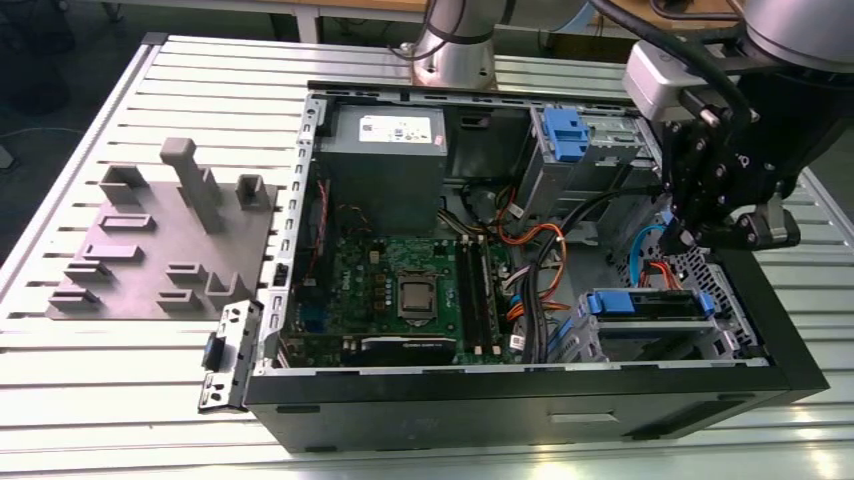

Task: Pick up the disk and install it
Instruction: 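Insert the second disk wire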

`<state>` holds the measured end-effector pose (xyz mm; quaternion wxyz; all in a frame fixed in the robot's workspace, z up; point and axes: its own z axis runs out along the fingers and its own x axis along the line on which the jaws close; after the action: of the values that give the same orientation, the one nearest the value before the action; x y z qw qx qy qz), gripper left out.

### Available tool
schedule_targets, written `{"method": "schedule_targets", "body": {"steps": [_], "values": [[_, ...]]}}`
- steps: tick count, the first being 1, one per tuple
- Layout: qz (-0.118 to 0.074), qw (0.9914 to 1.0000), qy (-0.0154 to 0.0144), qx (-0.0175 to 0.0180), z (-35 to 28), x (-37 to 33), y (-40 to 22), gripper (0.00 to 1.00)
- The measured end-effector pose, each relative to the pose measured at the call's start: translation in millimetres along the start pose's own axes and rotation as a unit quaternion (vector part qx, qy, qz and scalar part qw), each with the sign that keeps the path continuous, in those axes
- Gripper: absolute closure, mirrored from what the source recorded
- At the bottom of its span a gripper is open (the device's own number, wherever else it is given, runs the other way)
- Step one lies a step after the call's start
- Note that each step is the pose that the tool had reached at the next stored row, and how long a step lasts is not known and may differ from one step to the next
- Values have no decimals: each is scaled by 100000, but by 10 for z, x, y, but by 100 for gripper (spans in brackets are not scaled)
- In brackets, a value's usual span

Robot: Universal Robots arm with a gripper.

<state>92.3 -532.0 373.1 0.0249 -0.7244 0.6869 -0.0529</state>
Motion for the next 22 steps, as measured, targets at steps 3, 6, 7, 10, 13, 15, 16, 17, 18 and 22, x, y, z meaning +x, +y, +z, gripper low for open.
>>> {"method": "schedule_targets", "body": {"steps": [3, 6, 7, 10, 13, 15, 16, 17, 18, 22], "values": [[4, 100000, -9, -73, -8, -53, -4, 89], [15, 100000, -4, -125, -28, -102, -8, 89], [13, 100000, 7, -141, -44, -107, -11, 89], [24, 100000, -17, -209, -58, -136, -14, 89], [107, 99998, -21, -589, -57, -170, -29, 89], [206, 99995, -38, -966, -51, -182, -44, 89], [258, 99994, -33, -1068, -49, -182, -54, 89], [321, 99993, -24, -1157, -46, -183, -66, 89], [395, 99992, -21, -1221, -42, -182, -76, 89], [700, 99989, 18, -1296, -28, -182, -91, 89]]}}
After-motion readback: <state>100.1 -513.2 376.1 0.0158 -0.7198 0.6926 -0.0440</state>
